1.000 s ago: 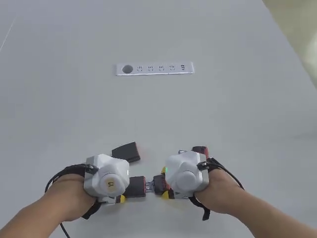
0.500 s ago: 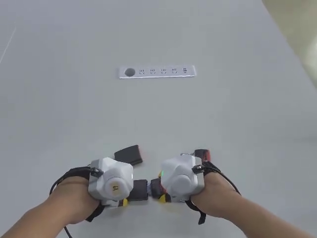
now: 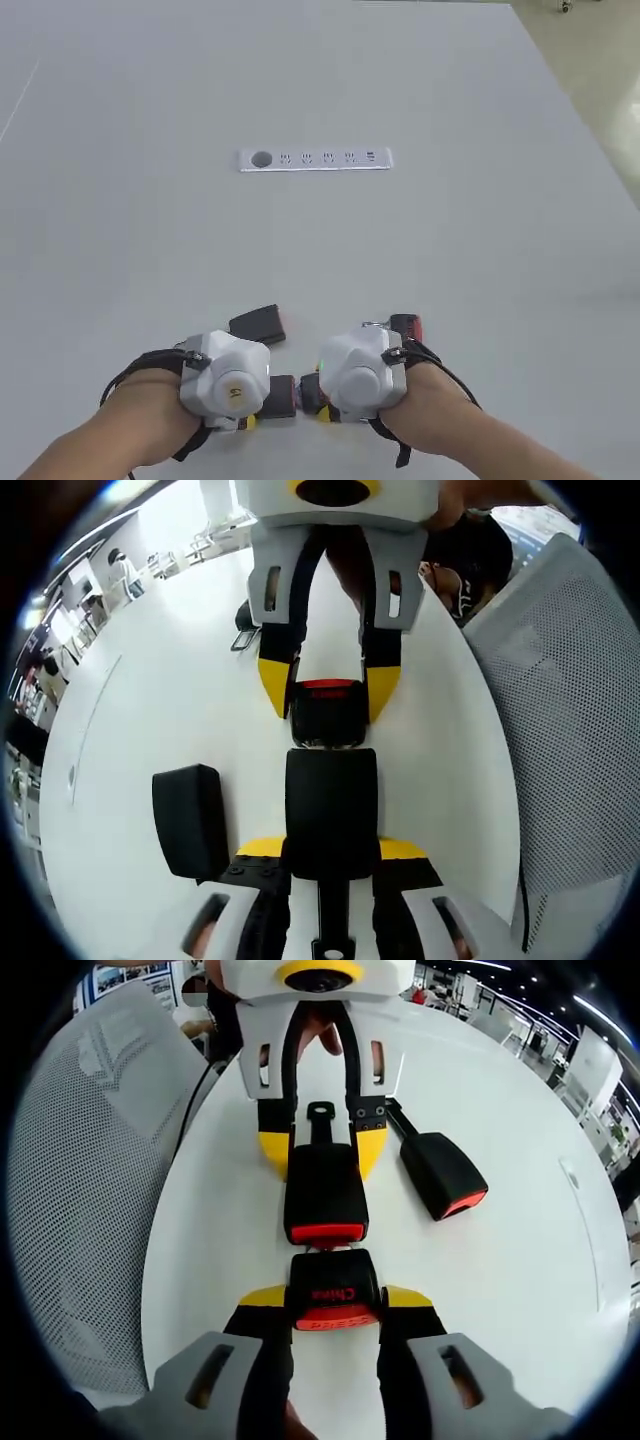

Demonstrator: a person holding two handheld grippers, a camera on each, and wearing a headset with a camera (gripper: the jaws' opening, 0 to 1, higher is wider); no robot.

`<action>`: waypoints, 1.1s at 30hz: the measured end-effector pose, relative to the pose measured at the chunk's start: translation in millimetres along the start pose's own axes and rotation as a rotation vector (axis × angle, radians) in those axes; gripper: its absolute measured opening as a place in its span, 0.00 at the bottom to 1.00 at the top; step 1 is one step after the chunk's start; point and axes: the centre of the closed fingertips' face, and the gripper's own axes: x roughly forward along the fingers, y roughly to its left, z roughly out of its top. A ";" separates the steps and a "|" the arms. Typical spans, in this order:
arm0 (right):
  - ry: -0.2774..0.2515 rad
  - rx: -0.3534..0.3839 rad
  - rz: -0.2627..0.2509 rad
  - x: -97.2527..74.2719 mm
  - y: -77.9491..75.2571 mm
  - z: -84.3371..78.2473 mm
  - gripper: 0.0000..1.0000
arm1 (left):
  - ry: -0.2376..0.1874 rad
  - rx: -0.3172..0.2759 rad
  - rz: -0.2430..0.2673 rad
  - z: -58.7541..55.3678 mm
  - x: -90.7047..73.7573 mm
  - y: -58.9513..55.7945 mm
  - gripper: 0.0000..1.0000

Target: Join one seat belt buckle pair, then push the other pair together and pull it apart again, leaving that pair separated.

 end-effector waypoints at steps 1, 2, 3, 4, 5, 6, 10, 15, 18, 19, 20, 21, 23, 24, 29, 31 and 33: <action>0.001 0.002 0.001 0.8 0.4 -0.3 0.30 | 0.000 0.001 0.000 0.0 0.0 -0.1 0.30; 0.001 0.003 0.001 2.2 -0.8 -1.4 0.30 | -0.001 0.000 0.000 0.0 0.0 -0.1 0.30; 0.001 0.005 0.001 2.5 -0.6 -1.1 0.30 | -0.002 -0.002 0.000 -0.2 0.2 -0.1 0.30; 0.002 0.004 0.000 2.0 -0.5 -0.9 0.30 | -0.002 -0.003 0.000 -0.3 0.1 -0.1 0.30; 0.002 0.004 0.002 1.6 0.5 -0.8 0.30 | -0.003 -0.003 0.000 -0.6 0.0 0.0 0.30; 0.001 0.008 0.005 1.9 -0.5 -1.4 0.30 | -0.016 -0.014 -0.002 -0.7 -1.4 0.8 0.30; 0.011 0.004 0.006 3.7 0.5 -0.8 0.30 | -0.042 -0.034 -0.009 -1.0 -2.7 0.2 0.30; 0.013 0.011 0.008 1.8 1.8 -0.1 0.30 | -0.034 -0.036 -0.008 -2.8 -0.1 1.2 0.29; 0.016 0.013 0.009 -1.0 2.1 1.5 0.30 | -0.030 -0.036 -0.008 -3.5 0.1 1.4 0.29; 0.017 0.012 0.009 -1.2 2.6 1.9 0.30 | -0.029 -0.038 -0.008 -3.8 -0.1 1.1 0.29; 0.016 0.015 0.009 -2.0 2.0 1.5 0.30 | -0.028 -0.040 -0.008 -3.8 -0.1 1.2 0.29; 0.015 0.015 0.008 -2.0 2.1 1.5 0.30 | -0.027 -0.042 -0.007 -4.0 0.0 1.2 0.29; 0.011 0.016 0.004 -2.1 1.5 0.9 0.30 | -0.034 -0.051 -0.005 -5.0 0.0 1.7 0.29; 0.004 0.024 0.001 -1.8 0.7 0.3 0.30 | -0.038 -0.054 -0.005 -5.1 -0.1 1.8 0.29; -0.005 0.023 0.005 -2.1 0.6 0.7 0.30 | -0.044 -0.057 0.001 -3.9 -0.7 0.0 0.29; -0.002 0.021 0.007 -3.6 1.1 1.3 0.30 | -0.045 -0.058 0.002 -4.2 -1.2 -0.1 0.29; -0.001 0.021 0.007 -3.7 0.5 0.5 0.30 | -0.047 -0.055 0.003 -4.4 -1.2 0.0 0.29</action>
